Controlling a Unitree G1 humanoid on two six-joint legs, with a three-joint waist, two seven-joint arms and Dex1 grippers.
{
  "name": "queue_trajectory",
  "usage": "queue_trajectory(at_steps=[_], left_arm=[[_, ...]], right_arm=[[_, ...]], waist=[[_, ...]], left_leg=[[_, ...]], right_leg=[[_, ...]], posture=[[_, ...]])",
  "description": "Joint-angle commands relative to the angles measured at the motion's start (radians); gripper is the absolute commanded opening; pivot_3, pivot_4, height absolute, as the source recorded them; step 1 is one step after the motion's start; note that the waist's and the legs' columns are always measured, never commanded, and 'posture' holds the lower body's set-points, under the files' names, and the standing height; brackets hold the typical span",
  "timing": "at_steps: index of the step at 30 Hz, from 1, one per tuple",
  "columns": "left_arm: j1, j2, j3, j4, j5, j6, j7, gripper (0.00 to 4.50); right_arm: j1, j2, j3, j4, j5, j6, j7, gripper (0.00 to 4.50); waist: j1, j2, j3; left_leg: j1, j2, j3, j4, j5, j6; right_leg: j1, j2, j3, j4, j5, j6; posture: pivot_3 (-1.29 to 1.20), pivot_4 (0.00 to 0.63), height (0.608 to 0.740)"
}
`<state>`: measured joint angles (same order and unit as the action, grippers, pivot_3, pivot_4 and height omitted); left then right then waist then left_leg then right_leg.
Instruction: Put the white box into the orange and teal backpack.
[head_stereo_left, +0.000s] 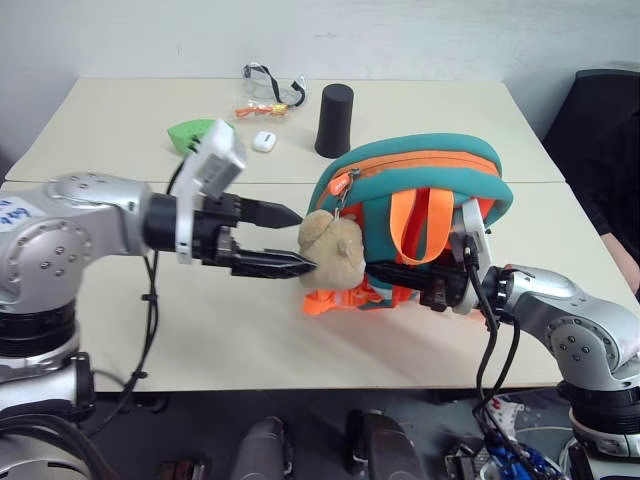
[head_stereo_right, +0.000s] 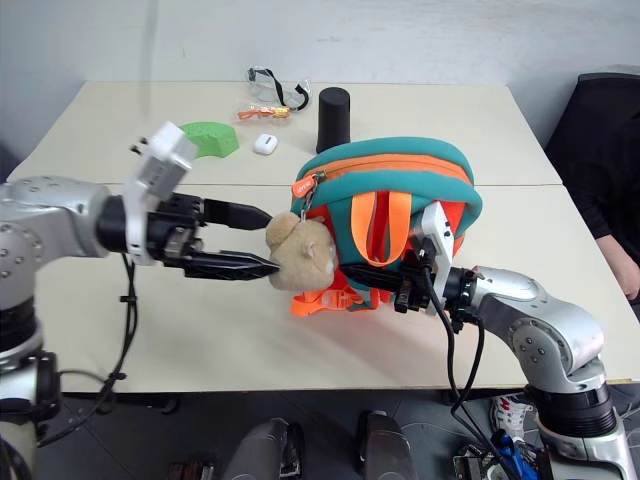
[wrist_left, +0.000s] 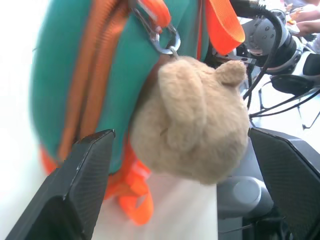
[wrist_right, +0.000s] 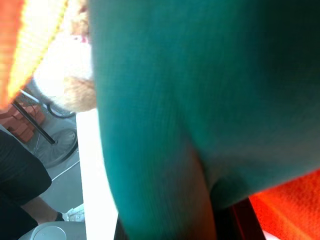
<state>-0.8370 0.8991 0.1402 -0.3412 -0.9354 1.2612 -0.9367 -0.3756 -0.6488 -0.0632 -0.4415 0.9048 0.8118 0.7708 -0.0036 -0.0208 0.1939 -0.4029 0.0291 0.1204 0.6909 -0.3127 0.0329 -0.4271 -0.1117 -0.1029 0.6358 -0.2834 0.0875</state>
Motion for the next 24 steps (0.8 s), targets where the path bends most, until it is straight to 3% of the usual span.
queue_trajectory(at_steps=[1,7,17,24], left_arm=[[0.008,0.03,0.073,-0.009,-0.096,0.005,-0.063,4.48],[0.05,0.005,0.027,-0.06,-0.132,0.027,-0.006,4.48],[0.058,-0.082,-0.132,-0.078,-0.006,-0.072,0.092,4.48],[0.013,-0.189,-0.128,-0.011,-0.007,-0.057,0.166,4.48]], right_arm=[[0.007,0.007,0.004,-0.024,-0.001,-0.009,0.005,0.0],[0.009,0.007,0.006,-0.021,-0.002,-0.011,0.009,0.0],[-0.013,0.02,0.002,-0.013,0.013,-0.001,0.006,0.0],[-0.004,0.018,0.005,-0.026,0.014,0.004,0.013,0.0]], waist=[[0.001,0.0,0.0],[0.001,0.0,0.0],[0.001,0.0,0.0],[0.002,0.0,0.0]], left_leg=[[0.0,0.0,0.0,0.0,0.0,0.0],[0.0,0.0,0.0,0.0,0.0,0.0],[0.0,0.0,0.0,0.0,0.0,0.0],[0.0,0.0,0.0,0.0,0.0,0.0]], right_leg=[[0.0,0.0,0.0,0.0,0.0,0.0],[0.0,-0.001,0.0,0.0,0.0,0.0],[0.0,-0.001,0.0,0.0,0.0,0.0],[0.0,-0.001,0.0,0.0,0.0,0.0]], posture=[[0.0,0.15,0.74],[0.0,0.15,0.74],[0.0,0.15,0.74],[0.0,0.15,0.74]])
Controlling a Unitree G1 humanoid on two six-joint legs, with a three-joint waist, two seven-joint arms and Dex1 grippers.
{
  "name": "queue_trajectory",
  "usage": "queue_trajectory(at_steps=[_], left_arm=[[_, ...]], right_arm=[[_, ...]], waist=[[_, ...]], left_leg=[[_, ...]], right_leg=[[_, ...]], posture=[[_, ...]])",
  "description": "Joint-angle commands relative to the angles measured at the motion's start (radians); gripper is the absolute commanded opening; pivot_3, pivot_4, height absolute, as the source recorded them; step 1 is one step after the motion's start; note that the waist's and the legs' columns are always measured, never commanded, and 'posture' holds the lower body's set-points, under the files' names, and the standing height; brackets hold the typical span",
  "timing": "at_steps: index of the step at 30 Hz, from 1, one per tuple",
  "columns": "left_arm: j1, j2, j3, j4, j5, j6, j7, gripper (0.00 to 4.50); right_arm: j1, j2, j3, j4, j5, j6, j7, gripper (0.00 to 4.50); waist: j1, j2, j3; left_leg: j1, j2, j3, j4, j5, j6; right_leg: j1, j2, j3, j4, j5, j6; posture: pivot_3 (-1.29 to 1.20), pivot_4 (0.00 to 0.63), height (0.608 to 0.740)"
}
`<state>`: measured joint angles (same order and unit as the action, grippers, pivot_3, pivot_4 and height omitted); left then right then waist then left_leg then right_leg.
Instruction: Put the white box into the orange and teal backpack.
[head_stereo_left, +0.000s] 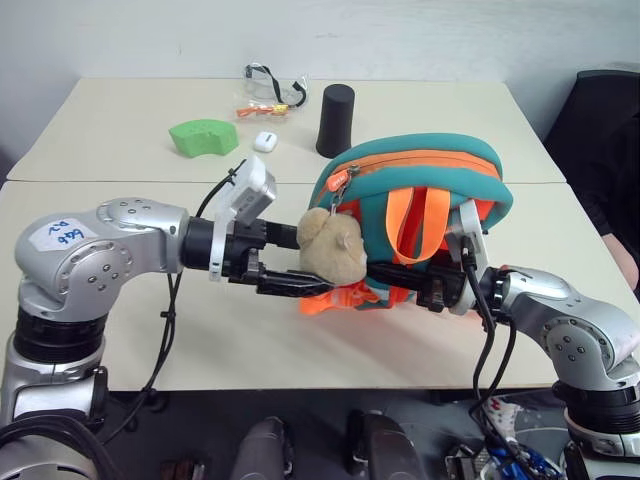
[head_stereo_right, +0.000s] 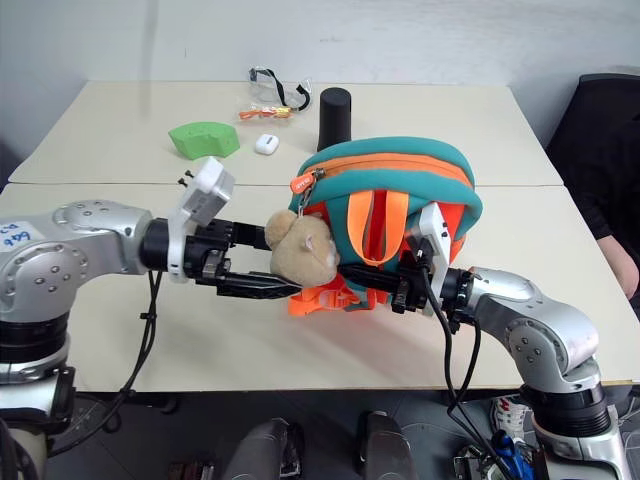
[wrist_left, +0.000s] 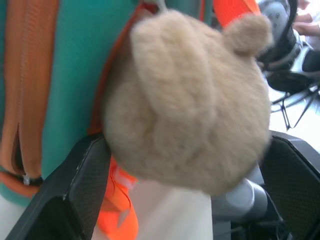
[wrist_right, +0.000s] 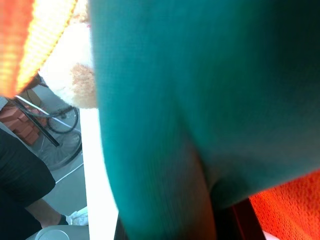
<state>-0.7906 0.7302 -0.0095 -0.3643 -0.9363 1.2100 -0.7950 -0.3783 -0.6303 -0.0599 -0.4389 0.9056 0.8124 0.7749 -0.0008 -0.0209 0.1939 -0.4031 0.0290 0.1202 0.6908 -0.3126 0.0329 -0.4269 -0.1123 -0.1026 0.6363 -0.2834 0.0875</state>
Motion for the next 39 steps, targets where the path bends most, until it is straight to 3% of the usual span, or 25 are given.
queue_trajectory(at_steps=[1,3,7,12,14,20,25,30,39], left_arm=[[-0.035,-0.026,0.025,0.015,-0.009,-0.005,0.025,4.48],[-0.037,-0.038,0.036,0.024,-0.021,0.0,0.029,4.3],[-0.051,-0.041,0.073,0.048,-0.056,0.02,0.02,3.23],[-0.095,0.035,0.085,0.112,-0.038,-0.007,-0.067,1.87],[-0.121,0.073,0.08,0.152,-0.019,-0.032,-0.12,1.59],[-0.223,0.198,-0.019,0.325,0.153,-0.208,-0.329,1.48],[-0.216,0.249,-0.134,0.448,0.355,-0.43,-0.483,1.48],[-0.13,0.253,-0.218,0.494,0.538,-0.624,-0.522,1.48],[-0.004,0.214,-0.235,0.506,0.657,-0.745,-0.51,1.48]], right_arm=[[0.0,0.0,0.003,-0.029,0.013,0.003,0.009,0.0],[0.002,-0.001,0.003,-0.03,0.011,0.003,0.01,0.0],[0.005,-0.002,0.002,-0.031,0.012,0.004,0.008,0.0],[0.013,-0.002,-0.004,-0.033,0.011,0.002,0.004,0.0],[0.014,0.0,-0.006,-0.033,0.013,0.002,0.0,0.0],[0.024,0.006,-0.035,-0.039,0.044,0.009,-0.022,0.0],[0.054,-0.001,-0.071,-0.065,0.091,0.016,-0.036,0.0],[0.077,-0.006,-0.13,-0.105,0.182,0.029,-0.062,0.0],[0.081,-0.027,-0.182,-0.13,0.293,0.045,-0.117,0.0]], waist=[[-0.001,0.0,0.0],[-0.001,0.0,0.0],[-0.001,0.0,0.0],[-0.001,0.0,0.0],[-0.002,0.0,0.0],[0.0,0.0,0.0],[-0.002,0.0,0.0],[-0.001,0.0,0.0],[-0.003,0.0,0.0]], left_leg=[[0.0,0.0,0.0,0.0,0.0,0.0],[0.0,0.0,0.0,0.0,0.0,0.0],[0.0,0.0,0.0,0.0,0.0,0.0],[0.0,0.0,0.0,0.0,0.0,0.0],[0.0,0.0,0.0,0.0,0.0,0.0],[0.0,0.0,0.001,-0.001,0.0,0.0],[0.0,0.0,0.003,-0.002,0.0,0.0],[0.0,0.0,0.004,-0.003,0.0,0.0],[0.0,0.0,0.003,-0.003,0.0,0.001]], right_leg=[[0.0,0.0,0.0,0.0,0.0,0.0],[0.0,0.0,0.0,0.0,0.0,0.0],[0.0,0.0,0.0,0.0,0.0,0.0],[0.0,0.0,0.0,0.0,0.0,0.0],[0.0,0.001,-0.001,0.0,0.0,0.0],[0.0,0.001,-0.003,-0.001,0.0,0.0],[-0.002,0.002,-0.004,0.0,0.0,0.0],[-0.002,0.002,-0.004,-0.001,0.0,0.0],[-0.002,0.0,-0.003,-0.001,0.0,0.0]], posture=[[0.0,0.15,0.74],[0.0,0.15,0.74],[0.0,0.15,0.74],[0.0,0.15,0.74],[0.0,0.15,0.74],[0.0,0.15,0.74],[0.0,0.15,0.74],[0.0,0.15,0.74],[0.0,0.15,0.74]])
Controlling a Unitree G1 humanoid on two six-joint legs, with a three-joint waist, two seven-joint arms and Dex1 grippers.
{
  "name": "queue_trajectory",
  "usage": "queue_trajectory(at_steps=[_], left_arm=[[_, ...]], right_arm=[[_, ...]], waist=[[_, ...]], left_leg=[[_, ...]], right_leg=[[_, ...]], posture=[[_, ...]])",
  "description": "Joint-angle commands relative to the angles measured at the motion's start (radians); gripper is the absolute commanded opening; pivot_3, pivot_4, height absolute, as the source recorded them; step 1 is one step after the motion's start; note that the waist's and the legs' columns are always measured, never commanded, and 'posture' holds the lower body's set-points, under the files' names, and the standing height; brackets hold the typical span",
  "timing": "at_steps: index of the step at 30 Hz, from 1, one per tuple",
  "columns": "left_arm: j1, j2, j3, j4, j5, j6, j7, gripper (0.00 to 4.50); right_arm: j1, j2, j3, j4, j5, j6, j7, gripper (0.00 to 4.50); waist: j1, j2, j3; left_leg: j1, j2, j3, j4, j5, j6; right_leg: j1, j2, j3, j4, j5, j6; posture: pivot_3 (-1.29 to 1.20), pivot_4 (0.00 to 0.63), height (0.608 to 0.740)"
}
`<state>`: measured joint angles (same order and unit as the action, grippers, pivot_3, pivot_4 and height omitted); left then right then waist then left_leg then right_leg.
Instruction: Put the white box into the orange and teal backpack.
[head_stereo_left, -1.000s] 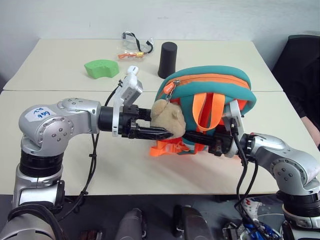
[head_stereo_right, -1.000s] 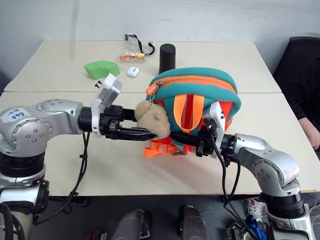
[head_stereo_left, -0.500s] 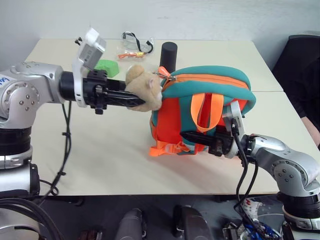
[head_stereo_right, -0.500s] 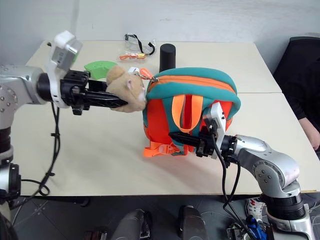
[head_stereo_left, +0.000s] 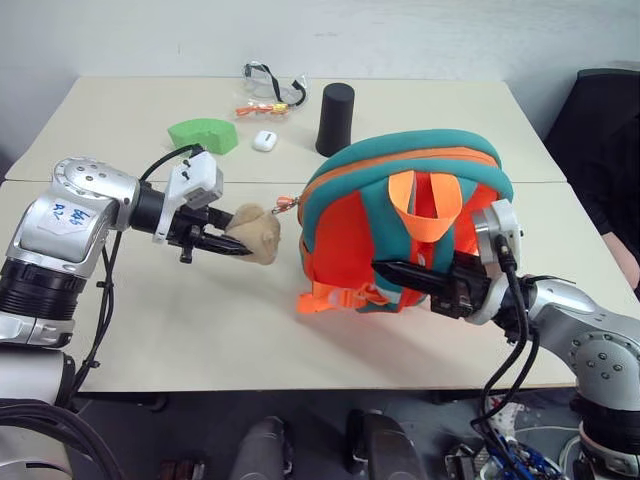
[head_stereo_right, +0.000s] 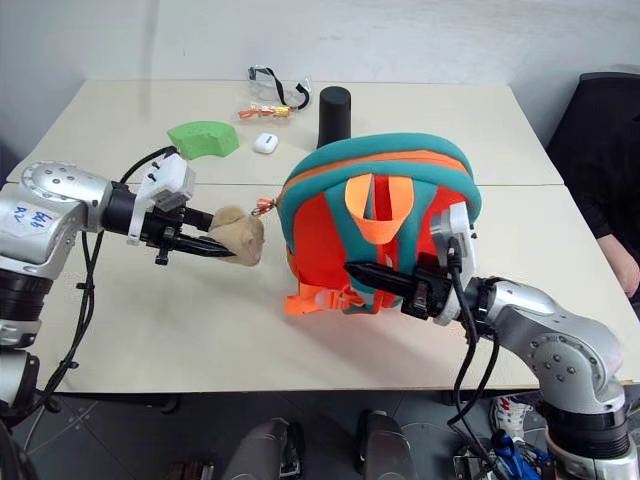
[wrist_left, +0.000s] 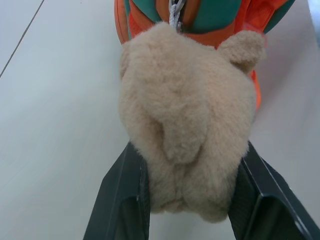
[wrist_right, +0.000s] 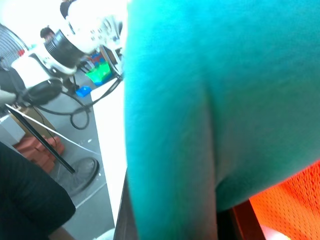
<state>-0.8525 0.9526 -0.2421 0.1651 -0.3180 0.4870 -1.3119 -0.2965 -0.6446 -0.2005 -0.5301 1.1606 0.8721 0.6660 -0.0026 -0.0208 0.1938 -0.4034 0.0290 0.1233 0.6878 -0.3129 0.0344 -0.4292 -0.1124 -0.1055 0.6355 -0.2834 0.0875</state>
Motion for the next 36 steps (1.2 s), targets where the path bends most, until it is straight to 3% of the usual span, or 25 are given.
queue_trajectory(at_steps=[1,6,11,12,15,19,24,28,32,36], left_arm=[[0.085,-0.023,-0.013,-0.043,0.048,-0.022,0.02,1.48],[0.173,-0.09,-0.064,-0.07,0.155,-0.119,0.081,1.48],[0.155,-0.188,-0.036,-0.028,0.16,-0.088,0.147,1.48],[0.152,-0.193,-0.028,-0.025,0.158,-0.085,0.145,1.48],[0.14,-0.187,0.01,-0.022,0.122,-0.048,0.117,1.48],[0.121,-0.168,0.062,0.006,0.091,-0.015,0.091,2.8],[0.154,-0.082,0.171,-0.043,-0.016,0.068,-0.004,4.45],[0.228,0.011,0.293,-0.112,-0.128,0.143,-0.068,4.48],[0.333,0.129,0.474,-0.159,-0.248,0.261,-0.103,4.48],[0.397,0.147,0.598,-0.195,-0.315,0.322,-0.052,4.48]], right_arm=[[0.0,-0.013,-0.04,-0.037,0.04,-0.017,-0.012,0.0],[-0.005,-0.01,-0.026,-0.028,0.034,-0.025,-0.018,0.0],[-0.001,-0.017,-0.006,-0.027,-0.007,-0.028,-0.018,0.0],[0.0,-0.02,-0.004,-0.026,-0.013,-0.025,-0.019,0.49],[0.008,-0.036,0.001,-0.015,-0.043,-0.011,-0.03,1.31],[0.05,-0.087,-0.019,-0.026,-0.075,-0.008,0.0,2.63],[0.211,-0.227,-0.175,-0.049,-0.087,-0.021,0.111,4.4],[0.371,-0.331,-0.39,0.007,-0.13,-0.039,0.258,4.46],[0.435,-0.42,-0.678,0.147,-0.112,0.0,0.395,4.46],[0.437,-0.469,-0.802,0.247,-0.073,0.063,0.464,4.46]], waist=[[-0.001,0.0,0.0],[0.003,0.0,0.0],[0.004,0.0,0.0],[0.004,0.0,0.0],[0.004,0.0,0.0],[0.004,0.0,0.0],[0.005,0.0,0.0],[0.004,0.0,0.0],[0.001,0.0,0.0],[0.004,0.0,0.0]], left_leg=[[0.0,0.0,0.0,0.0,0.0,0.0],[-0.001,0.0,-0.001,0.0,0.0,0.001],[0.0,0.0,-0.001,0.0,0.0,0.001],[0.0,0.0,-0.001,0.0,0.001,0.001],[0.0,-0.001,-0.001,0.0,0.001,0.001],[-0.001,0.0,-0.001,0.0,0.001,0.001],[-0.002,0.0,-0.001,0.0,0.0,0.001],[-0.001,0.0,-0.002,-0.001,0.0,0.002],[0.0,0.0,-0.002,-0.001,0.0,0.002],[0.002,0.0,-0.003,-0.002,0.0,0.001]], right_leg=[[0.0,0.0,0.0,0.0,0.0,0.0],[0.0,0.0,0.001,0.0,0.0,0.0],[0.0,-0.001,0.001,0.0,0.0,0.0],[0.001,-0.001,0.001,0.0,0.0,0.0],[0.0,-0.001,0.001,0.0,0.0,0.0],[0.0,-0.001,0.0,0.0,0.0,0.0],[0.0,-0.001,-0.001,-0.001,0.0,0.0],[0.002,-0.001,0.0,-0.007,0.0,0.001],[0.002,-0.001,0.001,-0.007,0.001,0.001],[0.004,-0.003,0.002,-0.008,0.0,0.001]], posture=[[0.0,0.15,0.74],[0.0,0.15,0.74],[0.0,0.15,0.74],[0.0,0.15,0.74],[0.0,0.15,0.74],[0.0,0.15,0.74],[0.0,0.15,0.74],[0.0,0.15,0.74],[0.0,0.15,0.74],[0.0,0.15,0.74]])
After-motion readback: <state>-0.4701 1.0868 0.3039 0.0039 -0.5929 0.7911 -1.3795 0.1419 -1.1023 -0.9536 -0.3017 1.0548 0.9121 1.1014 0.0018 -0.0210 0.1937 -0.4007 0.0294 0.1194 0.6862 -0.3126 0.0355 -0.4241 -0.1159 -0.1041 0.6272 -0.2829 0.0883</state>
